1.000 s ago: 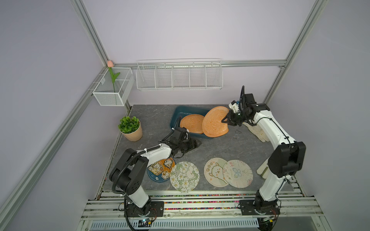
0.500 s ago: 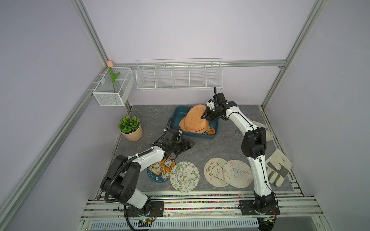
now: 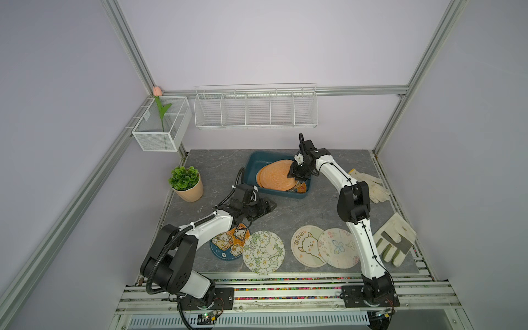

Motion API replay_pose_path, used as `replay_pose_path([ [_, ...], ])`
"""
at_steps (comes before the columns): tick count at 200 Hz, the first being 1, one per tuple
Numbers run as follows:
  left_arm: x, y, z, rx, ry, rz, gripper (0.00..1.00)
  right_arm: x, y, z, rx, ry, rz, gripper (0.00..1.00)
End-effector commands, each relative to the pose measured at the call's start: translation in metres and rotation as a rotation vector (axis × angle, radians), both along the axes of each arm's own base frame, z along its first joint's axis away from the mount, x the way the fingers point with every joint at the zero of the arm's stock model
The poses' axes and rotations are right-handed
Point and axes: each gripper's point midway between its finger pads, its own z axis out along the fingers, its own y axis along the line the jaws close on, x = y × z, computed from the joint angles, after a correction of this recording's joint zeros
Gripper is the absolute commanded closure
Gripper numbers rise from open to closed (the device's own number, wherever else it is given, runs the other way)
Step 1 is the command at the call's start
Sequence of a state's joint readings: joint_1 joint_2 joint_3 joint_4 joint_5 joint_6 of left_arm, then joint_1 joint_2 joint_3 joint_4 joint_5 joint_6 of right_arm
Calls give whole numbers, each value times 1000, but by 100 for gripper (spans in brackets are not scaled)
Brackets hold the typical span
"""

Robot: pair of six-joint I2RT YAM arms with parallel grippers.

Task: Put the coasters into the storage box
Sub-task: Place the coaster in the storage box.

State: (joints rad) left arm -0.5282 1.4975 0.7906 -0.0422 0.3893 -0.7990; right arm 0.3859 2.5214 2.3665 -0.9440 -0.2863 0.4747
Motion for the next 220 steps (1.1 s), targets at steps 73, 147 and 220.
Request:
replay_pose_path([
  [73, -1, 11, 0, 44, -7, 26, 16, -27, -9, 34, -62, -11, 82, 14],
  [147, -8, 20, -6, 82, 15, 34, 15, -66, -5, 66, 9, 0, 148, 5],
  [220, -44, 56, -18, 237, 80, 43, 12, -146, 3, 80, 39, 42, 214, 0],
])
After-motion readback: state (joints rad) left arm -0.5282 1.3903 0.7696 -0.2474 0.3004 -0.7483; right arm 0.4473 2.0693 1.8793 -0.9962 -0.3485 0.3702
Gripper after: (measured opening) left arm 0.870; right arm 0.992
